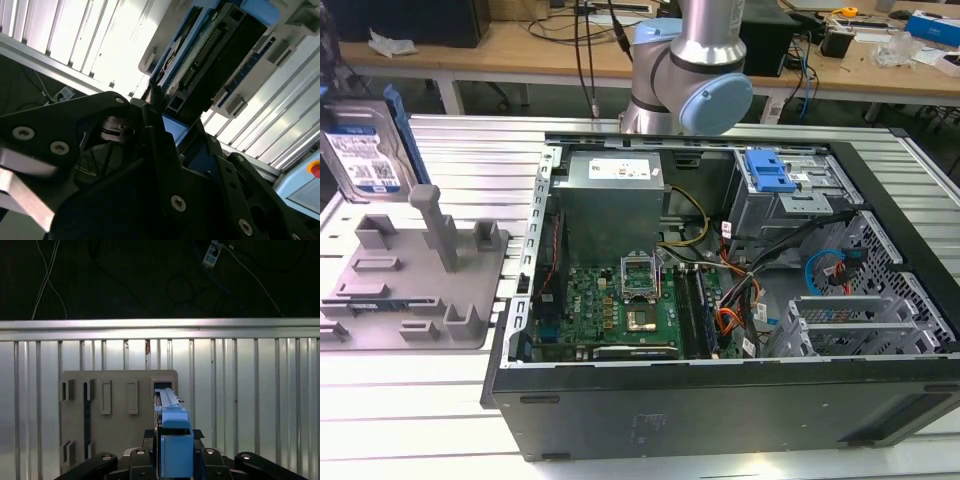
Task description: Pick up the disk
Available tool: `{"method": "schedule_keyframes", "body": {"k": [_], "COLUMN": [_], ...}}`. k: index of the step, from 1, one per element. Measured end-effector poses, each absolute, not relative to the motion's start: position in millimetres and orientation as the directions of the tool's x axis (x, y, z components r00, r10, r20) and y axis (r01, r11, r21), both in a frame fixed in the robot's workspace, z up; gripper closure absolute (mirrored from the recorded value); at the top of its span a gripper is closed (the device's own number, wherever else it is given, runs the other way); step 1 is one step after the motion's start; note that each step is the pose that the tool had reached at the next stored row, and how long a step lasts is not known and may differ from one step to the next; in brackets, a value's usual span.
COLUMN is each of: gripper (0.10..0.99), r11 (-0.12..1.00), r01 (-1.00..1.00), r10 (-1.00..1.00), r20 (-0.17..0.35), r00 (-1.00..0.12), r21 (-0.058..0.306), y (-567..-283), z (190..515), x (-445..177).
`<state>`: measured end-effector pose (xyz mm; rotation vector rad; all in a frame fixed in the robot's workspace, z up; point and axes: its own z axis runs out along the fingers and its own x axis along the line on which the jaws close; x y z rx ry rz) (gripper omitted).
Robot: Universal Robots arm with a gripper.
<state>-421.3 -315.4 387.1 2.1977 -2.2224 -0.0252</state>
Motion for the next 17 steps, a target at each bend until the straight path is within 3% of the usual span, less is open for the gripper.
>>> {"method": "schedule_keyframes", "body": {"k": [12, 17], "gripper": [0.722, 0.722], "r11": [0.011, 0.011], "r01": [-1.0, -1.0], "r10": [-1.0, -1.0], "r20": [0.0, -0.001], "r00": [-0.011, -0.011], "r21": [0.023, 0.023], "y": [-318.9, -319.1], "z": [489.6, 494.5], "x": [-417.8, -417.6]}}
